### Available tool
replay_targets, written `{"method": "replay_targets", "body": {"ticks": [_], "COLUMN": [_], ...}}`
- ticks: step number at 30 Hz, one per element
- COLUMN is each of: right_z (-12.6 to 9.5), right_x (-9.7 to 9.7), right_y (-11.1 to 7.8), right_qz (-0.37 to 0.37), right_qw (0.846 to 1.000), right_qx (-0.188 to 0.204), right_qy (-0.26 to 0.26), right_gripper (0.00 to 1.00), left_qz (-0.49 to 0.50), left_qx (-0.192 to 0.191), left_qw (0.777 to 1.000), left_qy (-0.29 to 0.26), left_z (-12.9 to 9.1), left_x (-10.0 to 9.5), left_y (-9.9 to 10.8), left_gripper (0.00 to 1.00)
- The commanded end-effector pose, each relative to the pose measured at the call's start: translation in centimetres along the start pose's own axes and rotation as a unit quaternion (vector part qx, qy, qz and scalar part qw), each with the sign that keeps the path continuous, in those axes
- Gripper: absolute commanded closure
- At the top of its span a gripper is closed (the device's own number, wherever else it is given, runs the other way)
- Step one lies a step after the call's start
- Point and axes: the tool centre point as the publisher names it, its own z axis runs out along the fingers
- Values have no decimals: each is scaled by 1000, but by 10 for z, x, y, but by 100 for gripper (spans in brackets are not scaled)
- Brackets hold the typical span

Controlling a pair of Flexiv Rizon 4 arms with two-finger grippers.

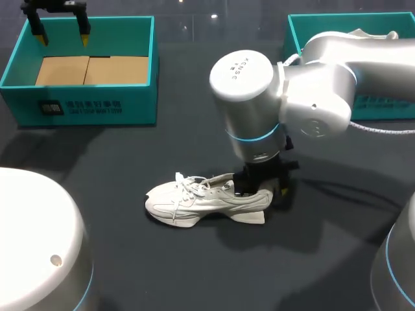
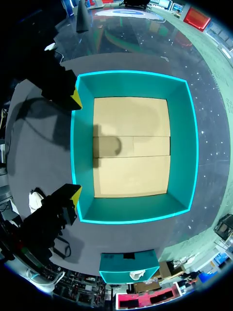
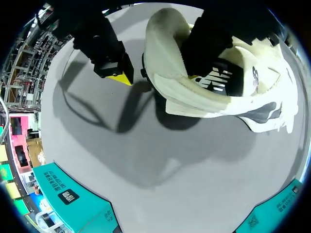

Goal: Take the shoe out of the shoebox, open the shoe tongue, remove and reinsert the insole, then place the shoe into the shoebox

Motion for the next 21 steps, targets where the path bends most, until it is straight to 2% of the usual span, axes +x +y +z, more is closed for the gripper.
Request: {"method": "replay_targets", "body": {"ticks": [1, 7, 11, 17, 21], "right_z": [-18, -59, -82, -100, -108], "right_x": [-16, -31, -45, -65, -80], "right_y": [-1, 2, 5, 3, -3], "right_qz": [-9, -46, -110, -251, -334], "right_qw": [1000, 997, 988, 950, 916], "right_qx": [-3, -3, 2, -20, -46], "right_qy": [30, 69, 109, 183, 218], "right_gripper": [0, 0, 0, 0, 0], "left_qz": [0, 0, 0, 0, 0], "left_qx": [0, 0, 0, 0, 0], "left_qw": [1000, 1000, 1000, 1000, 1000], "left_qy": [0, 0, 0, 0, 0], "left_z": [0, 0, 0, 0, 0], "left_x": [0, 0, 0, 0, 0], "left_y": [0, 0, 0, 0, 0], "left_gripper": [0, 0, 0, 0, 0]}}
